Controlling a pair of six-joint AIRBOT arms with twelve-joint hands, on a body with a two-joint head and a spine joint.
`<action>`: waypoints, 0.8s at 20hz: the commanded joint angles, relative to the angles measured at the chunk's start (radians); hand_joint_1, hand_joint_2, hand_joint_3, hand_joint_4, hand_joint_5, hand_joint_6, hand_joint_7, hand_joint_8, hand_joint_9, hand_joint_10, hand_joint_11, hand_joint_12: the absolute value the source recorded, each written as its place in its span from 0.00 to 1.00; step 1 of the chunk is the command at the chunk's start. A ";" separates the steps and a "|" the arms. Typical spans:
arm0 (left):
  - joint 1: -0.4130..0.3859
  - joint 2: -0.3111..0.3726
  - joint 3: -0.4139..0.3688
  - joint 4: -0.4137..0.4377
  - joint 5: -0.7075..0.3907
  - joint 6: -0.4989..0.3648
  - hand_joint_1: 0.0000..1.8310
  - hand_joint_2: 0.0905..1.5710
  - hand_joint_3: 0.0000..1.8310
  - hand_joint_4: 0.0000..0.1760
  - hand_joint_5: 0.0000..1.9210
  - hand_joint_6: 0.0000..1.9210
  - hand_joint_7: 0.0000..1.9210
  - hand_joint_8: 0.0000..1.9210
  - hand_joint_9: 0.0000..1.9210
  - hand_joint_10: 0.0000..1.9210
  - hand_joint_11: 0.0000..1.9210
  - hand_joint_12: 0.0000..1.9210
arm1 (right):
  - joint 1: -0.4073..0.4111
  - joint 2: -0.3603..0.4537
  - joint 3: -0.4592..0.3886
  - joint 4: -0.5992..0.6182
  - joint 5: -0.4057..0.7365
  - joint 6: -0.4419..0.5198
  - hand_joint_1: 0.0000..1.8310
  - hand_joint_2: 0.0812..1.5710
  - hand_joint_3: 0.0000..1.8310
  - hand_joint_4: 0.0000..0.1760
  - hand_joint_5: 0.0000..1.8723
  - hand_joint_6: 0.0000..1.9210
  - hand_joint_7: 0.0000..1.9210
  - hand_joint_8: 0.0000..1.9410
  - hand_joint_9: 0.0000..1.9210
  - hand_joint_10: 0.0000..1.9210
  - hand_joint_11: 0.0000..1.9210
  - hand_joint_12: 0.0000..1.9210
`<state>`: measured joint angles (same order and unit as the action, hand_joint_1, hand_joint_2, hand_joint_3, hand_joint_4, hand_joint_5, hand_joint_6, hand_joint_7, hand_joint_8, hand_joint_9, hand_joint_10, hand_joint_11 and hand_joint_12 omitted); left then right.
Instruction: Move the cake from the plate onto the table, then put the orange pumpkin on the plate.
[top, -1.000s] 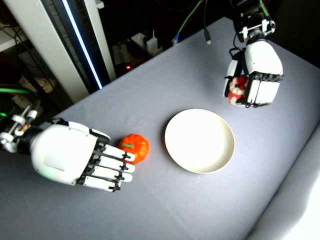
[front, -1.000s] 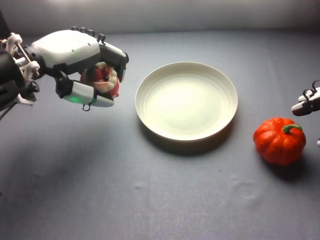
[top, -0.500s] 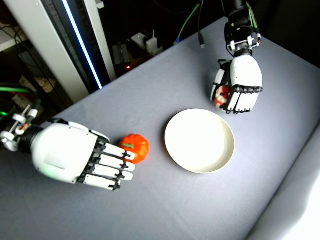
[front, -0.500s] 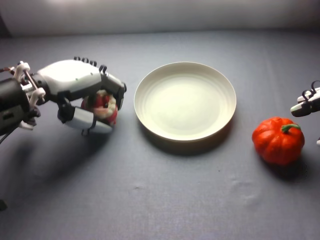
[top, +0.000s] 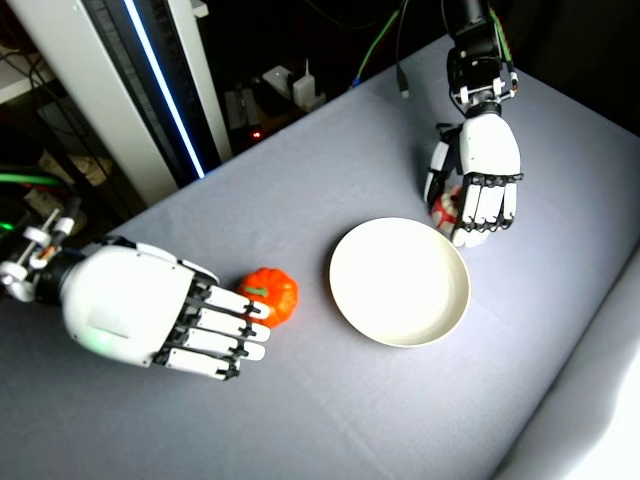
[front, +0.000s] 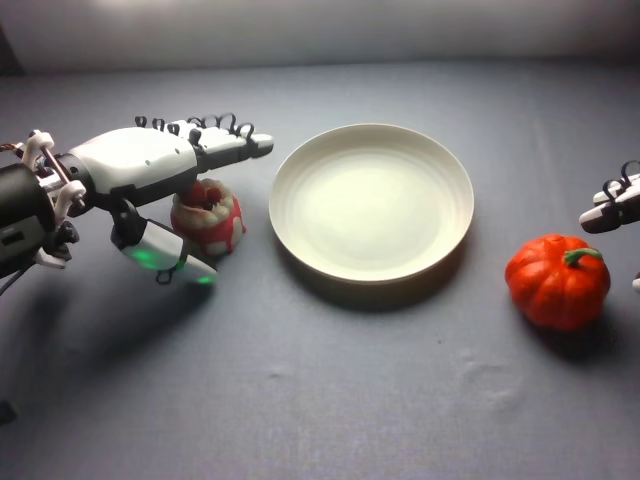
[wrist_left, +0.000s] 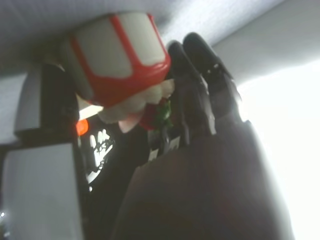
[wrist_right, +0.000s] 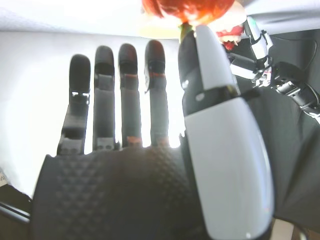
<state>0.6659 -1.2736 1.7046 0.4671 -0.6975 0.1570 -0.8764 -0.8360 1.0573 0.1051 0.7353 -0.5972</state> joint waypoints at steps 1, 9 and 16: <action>-0.006 0.015 -0.002 -0.053 -0.111 0.000 0.55 0.41 0.00 0.82 0.00 0.00 0.00 0.00 0.00 0.00 0.00 0.81 | 0.002 0.009 -0.001 0.013 0.113 0.008 0.56 0.73 0.00 0.00 0.36 0.00 0.28 0.00 0.23 0.00 0.00 0.73; -0.011 0.166 -0.110 -0.233 -0.257 0.000 0.60 0.59 0.00 0.66 0.00 0.00 0.00 0.00 0.00 0.00 0.05 0.04 | -0.002 0.018 -0.003 0.010 0.110 0.008 0.52 0.69 0.00 0.00 0.29 0.00 0.25 0.00 0.21 0.00 0.00 0.63; 0.017 0.220 -0.166 -0.294 -0.323 0.000 0.62 0.56 0.00 0.34 0.03 0.00 0.00 0.00 0.01 0.00 0.00 0.60 | 0.003 0.008 0.016 -0.022 0.055 -0.003 0.47 0.58 0.00 0.29 0.09 0.00 0.02 0.00 0.03 0.00 0.00 0.35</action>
<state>0.6907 -1.0615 1.5364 0.2276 -0.9081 0.1585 -0.8791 -0.8326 1.0737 0.0727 0.7017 -0.6022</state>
